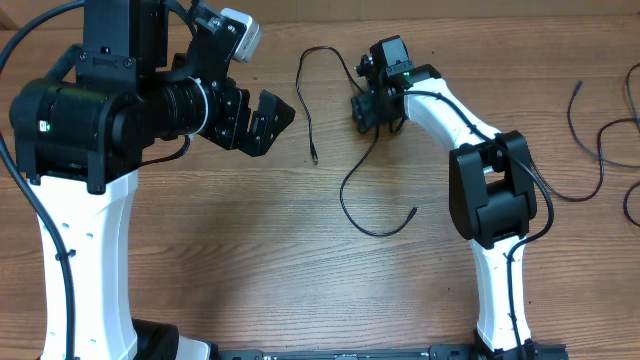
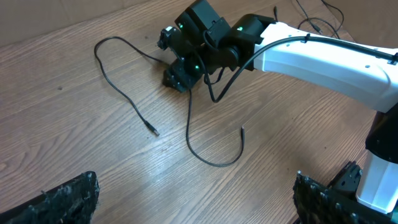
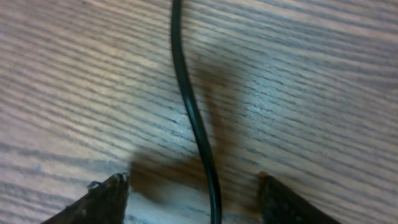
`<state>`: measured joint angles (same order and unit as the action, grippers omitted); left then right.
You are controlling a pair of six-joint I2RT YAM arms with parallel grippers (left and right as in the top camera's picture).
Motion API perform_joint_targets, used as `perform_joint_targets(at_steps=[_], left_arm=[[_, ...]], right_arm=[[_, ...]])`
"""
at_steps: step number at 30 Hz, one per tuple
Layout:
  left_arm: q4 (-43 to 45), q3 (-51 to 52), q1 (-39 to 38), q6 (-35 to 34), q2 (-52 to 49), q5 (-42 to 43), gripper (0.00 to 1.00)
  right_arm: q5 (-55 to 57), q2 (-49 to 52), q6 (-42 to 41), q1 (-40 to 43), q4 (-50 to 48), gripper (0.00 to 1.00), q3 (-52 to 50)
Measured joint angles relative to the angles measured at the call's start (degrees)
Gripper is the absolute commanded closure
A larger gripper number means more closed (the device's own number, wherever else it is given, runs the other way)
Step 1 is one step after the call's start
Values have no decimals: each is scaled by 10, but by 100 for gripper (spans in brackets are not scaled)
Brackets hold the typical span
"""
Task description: Untangle cables
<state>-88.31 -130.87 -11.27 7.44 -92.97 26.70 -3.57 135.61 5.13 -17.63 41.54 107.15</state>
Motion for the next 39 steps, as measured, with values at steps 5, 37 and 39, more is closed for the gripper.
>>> perform_joint_targets(at_steps=[5, 37, 39], left_arm=[[0, 0, 0, 0, 0, 0, 0], [0, 0, 0, 0, 0, 0, 1], [0, 0, 0, 0, 0, 0, 0]], right_arm=[[0, 0, -1, 0, 2, 84, -3], [129, 14, -142, 148, 350, 96, 679], [131, -4, -152, 166, 340, 96, 703]])
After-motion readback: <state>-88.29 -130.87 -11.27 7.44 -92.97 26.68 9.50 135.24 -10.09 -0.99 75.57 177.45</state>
